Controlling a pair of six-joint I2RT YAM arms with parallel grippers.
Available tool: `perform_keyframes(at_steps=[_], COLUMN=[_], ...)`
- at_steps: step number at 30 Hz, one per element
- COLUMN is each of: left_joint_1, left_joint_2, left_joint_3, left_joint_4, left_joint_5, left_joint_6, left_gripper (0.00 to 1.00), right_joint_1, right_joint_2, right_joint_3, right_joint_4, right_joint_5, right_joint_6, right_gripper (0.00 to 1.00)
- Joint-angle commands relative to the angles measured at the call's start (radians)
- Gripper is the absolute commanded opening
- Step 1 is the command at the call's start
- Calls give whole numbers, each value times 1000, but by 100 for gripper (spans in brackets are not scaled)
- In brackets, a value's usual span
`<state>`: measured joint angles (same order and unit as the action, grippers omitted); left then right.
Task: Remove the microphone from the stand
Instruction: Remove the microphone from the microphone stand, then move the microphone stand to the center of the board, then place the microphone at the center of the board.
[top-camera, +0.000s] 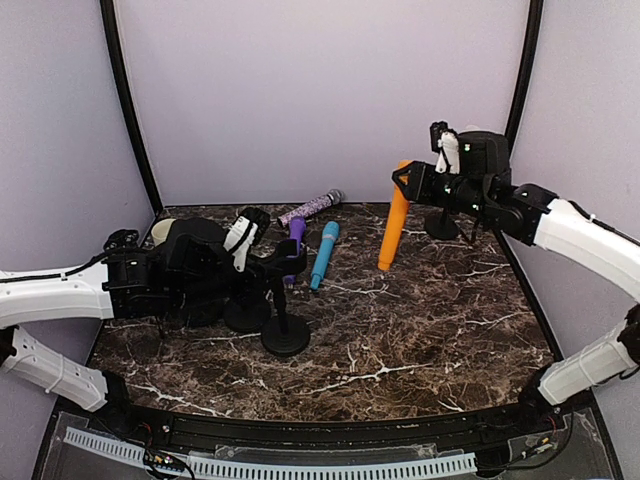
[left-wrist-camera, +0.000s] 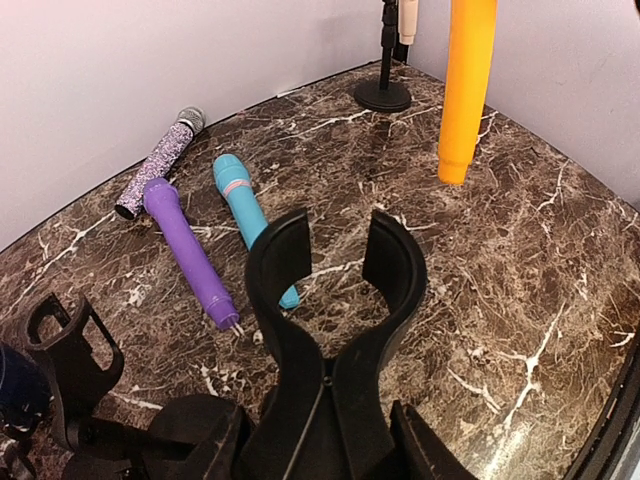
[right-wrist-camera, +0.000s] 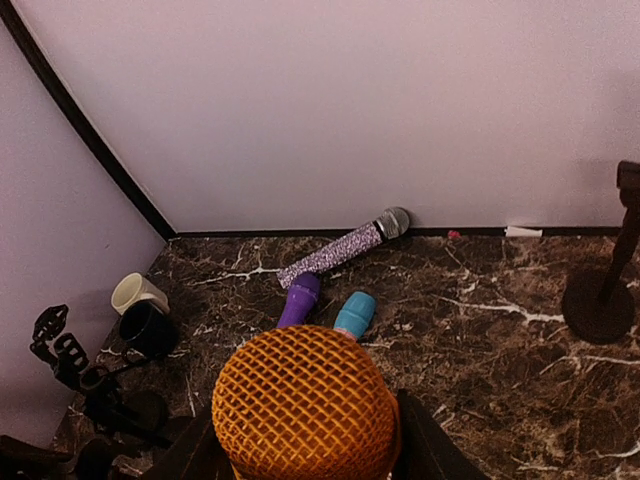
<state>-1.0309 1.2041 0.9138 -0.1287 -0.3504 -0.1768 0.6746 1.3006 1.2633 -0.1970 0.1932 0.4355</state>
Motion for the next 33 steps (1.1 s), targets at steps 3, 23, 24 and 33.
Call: perform_keyframes(at_steps=[3,23,24,33], left_joint_1=[74,113,112,121], left_joint_2=[-38,-75,-79,-167], left_joint_3=[-48,57,75,73], left_joint_4=[-33,-103,-132,-226], left_joint_5=[-62,225,231,260], left_joint_6=[81,55,51,-19], left_gripper=[5,74,75,82], right_joint_1=[-76,-147,-147,-148], right_joint_2=[122,597,619,801], right_joint_3=[-100,10,27,150], right_joint_4=[192,373,360,341], right_joint_5=[-188,-272,-260,-232], right_joint_6=[237,492,489,515], right_gripper=[18,26,29,54])
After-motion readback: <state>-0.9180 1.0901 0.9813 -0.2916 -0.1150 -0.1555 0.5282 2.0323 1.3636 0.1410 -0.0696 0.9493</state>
